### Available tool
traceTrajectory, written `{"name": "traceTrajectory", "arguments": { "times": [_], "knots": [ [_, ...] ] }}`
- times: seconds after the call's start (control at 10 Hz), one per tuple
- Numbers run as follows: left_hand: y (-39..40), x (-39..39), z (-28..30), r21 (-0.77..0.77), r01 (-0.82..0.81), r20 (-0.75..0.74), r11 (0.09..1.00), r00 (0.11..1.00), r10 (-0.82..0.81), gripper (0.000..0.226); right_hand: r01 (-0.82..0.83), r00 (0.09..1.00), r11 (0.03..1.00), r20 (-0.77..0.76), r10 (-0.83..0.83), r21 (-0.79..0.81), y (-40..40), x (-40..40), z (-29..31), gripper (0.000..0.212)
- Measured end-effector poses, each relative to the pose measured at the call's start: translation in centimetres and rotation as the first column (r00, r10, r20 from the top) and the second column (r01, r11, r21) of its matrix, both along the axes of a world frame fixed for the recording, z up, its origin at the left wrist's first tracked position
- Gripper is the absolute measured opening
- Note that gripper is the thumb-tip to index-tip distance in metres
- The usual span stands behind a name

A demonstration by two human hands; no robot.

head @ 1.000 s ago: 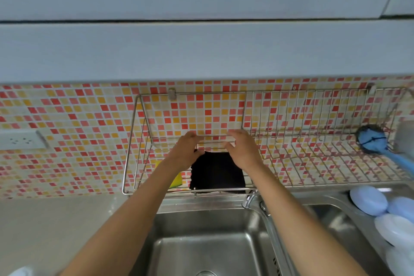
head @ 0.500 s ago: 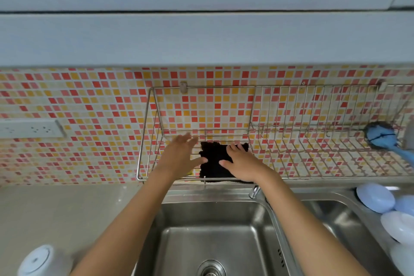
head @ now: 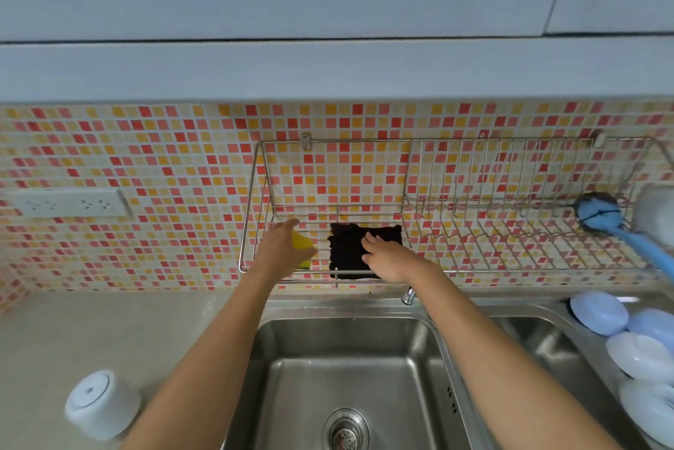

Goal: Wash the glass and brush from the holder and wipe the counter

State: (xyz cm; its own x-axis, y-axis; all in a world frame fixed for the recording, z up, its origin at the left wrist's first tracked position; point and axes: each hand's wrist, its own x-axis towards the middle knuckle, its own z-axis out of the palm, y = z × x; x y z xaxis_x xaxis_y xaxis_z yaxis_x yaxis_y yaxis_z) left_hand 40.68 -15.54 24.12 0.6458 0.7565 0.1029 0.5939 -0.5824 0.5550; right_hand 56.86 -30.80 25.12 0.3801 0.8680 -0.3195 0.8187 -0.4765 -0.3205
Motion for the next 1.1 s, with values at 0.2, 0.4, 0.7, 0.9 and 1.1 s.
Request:
{"name": "traceTrajectory", "arguments": {
  "times": [0.2, 0.4, 0.7, 0.9, 1.1],
  "knots": [
    [-0.7, -0.5, 0.6, 0.085, 0.038, 0.138, 0.996, 0.989, -0.050, 0.068, 0.042, 0.996, 0.997, 0.079, -0.047, 0.058, -0.8, -0.7, -0.1, 0.051],
    [0.0, 0.2, 0.4, -0.052, 0.025, -0.062, 0.998, 0.998, -0.029, 0.061, 0.055, 0.995, 0.998, 0.082, -0.058, 0.040, -0.6, -0.5, -0.4, 0.050],
    [0.1, 0.1, -0.4, 0.031, 0.131, -0.157, 0.991, 0.980, -0.125, 0.046, -0.029, 0.965, 0.986, 0.260, -0.015, 0.166, -0.7, -0.3, -1.5, 0.057],
    [-1.6, -1.6, -1.1, 0.262, 0.205, -0.258, 0.943, 0.956, -0.136, 0.062, -0.010, 0.907, 0.984, 0.416, -0.066, 0.179, -2.3, -2.4, -2.0, 0.073],
    [-5.8, -6.4, -2.4, 0.341, 0.219, -0.313, 0.914, 0.944, -0.109, 0.073, 0.091, 0.849, 0.914, 0.448, -0.279, 0.396, -5.6, -8.1, -4.4, 0.063]
  ]
}}
